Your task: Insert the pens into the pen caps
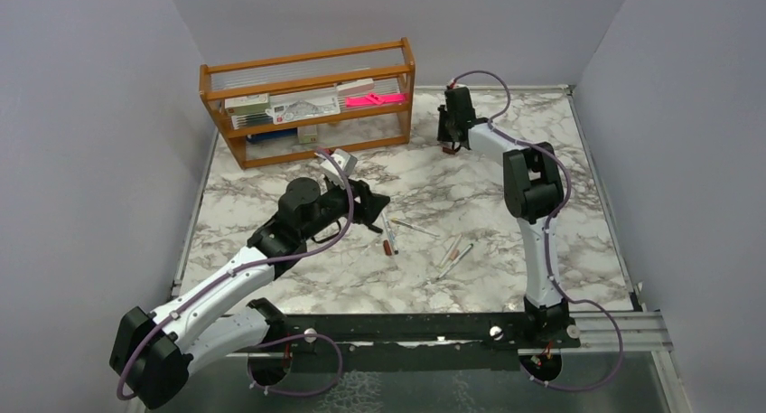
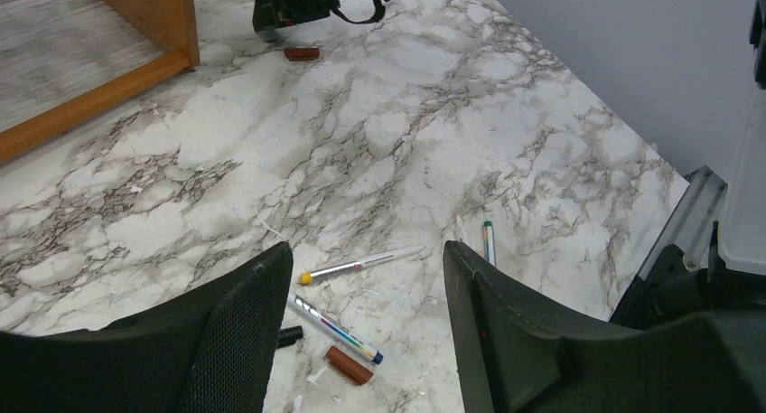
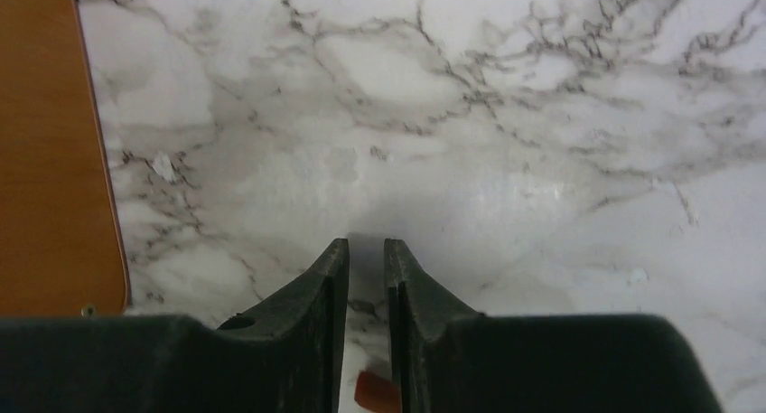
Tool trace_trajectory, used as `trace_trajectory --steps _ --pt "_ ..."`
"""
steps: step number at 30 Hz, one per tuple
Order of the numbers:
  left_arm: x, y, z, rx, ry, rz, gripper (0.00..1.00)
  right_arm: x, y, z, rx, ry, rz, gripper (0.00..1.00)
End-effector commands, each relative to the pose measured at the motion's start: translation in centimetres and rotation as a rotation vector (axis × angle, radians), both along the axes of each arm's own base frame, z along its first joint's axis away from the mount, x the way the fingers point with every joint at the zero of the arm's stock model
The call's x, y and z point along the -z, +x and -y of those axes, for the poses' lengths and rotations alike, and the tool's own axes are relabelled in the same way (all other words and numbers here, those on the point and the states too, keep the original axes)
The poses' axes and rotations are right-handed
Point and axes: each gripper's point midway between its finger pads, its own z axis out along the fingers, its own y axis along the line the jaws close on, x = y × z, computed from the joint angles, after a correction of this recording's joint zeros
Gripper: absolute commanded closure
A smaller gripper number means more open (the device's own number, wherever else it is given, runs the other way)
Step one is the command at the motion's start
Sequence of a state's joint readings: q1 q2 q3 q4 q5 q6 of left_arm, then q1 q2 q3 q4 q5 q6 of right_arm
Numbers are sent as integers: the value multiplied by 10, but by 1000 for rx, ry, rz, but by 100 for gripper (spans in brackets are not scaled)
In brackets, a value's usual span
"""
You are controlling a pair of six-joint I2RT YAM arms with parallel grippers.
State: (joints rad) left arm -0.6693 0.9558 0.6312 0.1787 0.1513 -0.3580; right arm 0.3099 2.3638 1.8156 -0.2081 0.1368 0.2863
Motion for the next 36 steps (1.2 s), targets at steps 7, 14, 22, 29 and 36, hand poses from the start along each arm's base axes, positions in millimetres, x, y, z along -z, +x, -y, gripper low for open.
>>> trace_trajectory --steps 7,14,22,29,36 --pt "-4 -13 -10 -9 -50 1 36 -24 -66 26 41 -12 6 82" --pt "4 -15 -3 15 -78 -31 37 -43 -102 31 32 27 28 82" --pt "10 -11 3 18 -61 -99 27 -118 -176 -18 -250 147 200 44" --pt "15 12 5 -58 -116 -315 16 -81 -265 -79 -534 50 124 42" --pt "-10 25 -12 -50 -346 -424 17 -42 -289 -83 -589 19 19 41"
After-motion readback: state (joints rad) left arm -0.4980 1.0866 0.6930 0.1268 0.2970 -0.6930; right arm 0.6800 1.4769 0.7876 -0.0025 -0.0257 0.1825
